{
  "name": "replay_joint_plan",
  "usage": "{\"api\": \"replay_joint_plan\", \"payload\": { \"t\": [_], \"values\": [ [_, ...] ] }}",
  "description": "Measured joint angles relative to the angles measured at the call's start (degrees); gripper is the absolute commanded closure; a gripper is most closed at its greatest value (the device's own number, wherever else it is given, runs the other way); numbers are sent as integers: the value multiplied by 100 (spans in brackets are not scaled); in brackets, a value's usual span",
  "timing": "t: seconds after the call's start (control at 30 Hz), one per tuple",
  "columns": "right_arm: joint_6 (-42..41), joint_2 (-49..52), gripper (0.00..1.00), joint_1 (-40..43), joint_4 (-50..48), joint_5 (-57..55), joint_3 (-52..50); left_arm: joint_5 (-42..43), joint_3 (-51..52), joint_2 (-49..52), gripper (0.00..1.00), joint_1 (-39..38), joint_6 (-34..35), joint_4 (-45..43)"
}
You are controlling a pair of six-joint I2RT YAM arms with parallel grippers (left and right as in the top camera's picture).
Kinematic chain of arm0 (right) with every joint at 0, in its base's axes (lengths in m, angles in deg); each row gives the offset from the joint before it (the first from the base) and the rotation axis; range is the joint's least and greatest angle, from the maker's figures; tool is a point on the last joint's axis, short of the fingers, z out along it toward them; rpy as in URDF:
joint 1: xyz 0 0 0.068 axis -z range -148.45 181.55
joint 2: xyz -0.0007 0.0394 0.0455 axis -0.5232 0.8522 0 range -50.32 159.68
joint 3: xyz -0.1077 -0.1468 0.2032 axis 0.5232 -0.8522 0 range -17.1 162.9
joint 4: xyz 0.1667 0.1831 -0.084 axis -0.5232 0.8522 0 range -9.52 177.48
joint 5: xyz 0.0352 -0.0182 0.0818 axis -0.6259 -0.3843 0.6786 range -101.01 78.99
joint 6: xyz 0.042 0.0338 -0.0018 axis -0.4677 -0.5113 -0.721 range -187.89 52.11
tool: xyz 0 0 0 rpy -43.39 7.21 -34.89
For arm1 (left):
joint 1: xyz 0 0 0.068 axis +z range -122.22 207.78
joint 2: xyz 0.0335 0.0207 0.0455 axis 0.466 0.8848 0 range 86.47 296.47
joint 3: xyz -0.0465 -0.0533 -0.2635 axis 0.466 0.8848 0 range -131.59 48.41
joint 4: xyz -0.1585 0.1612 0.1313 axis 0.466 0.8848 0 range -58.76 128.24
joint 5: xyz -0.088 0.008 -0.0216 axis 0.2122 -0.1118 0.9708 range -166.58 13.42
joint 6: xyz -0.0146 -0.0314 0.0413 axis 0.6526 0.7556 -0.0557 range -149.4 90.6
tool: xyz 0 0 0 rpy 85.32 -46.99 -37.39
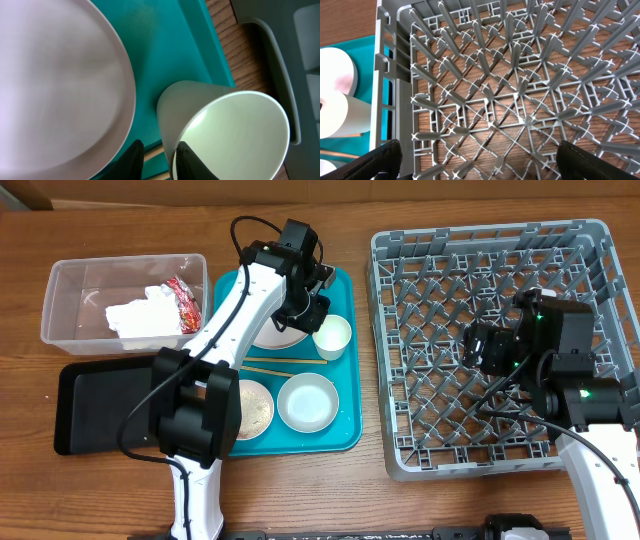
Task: Sort waste into correct bins and load items into the dishwasher
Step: 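Grasp the white paper cup with the left gripper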
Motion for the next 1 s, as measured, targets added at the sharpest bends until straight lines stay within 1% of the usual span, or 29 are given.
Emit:
{"api": "replay_joint_plan", "payload": {
  "t": [0.03,0.17,0.23,0.3,0.43,0.87,0.9,0.93,1.0],
  "values": [
    [0,0,0,0,2,2,0,0,0,0,77,0,13,0],
    [-2,0,0,0,0,0,0,0,0,0,89,2,83,0],
    [-2,0,0,0,0,0,0,2,0,0,93,2,92,0],
    [0,0,0,0,2,0,0,2,0,0,92,2,116,0],
    [0,0,0,0,2,0,0,2,4,0,88,0,144,0],
    [-2,0,0,0,0,46,0,11,4,20,87,0,216,-24],
    [0,0,0,0,2,46,0,26,4,33,89,0,229,-28],
    [0,0,0,0,-2,50,0,31,4,44,94,2,232,-35],
    [-2,0,0,0,2,83,0,37,4,70,96,2,245,-39]
  ]
}}
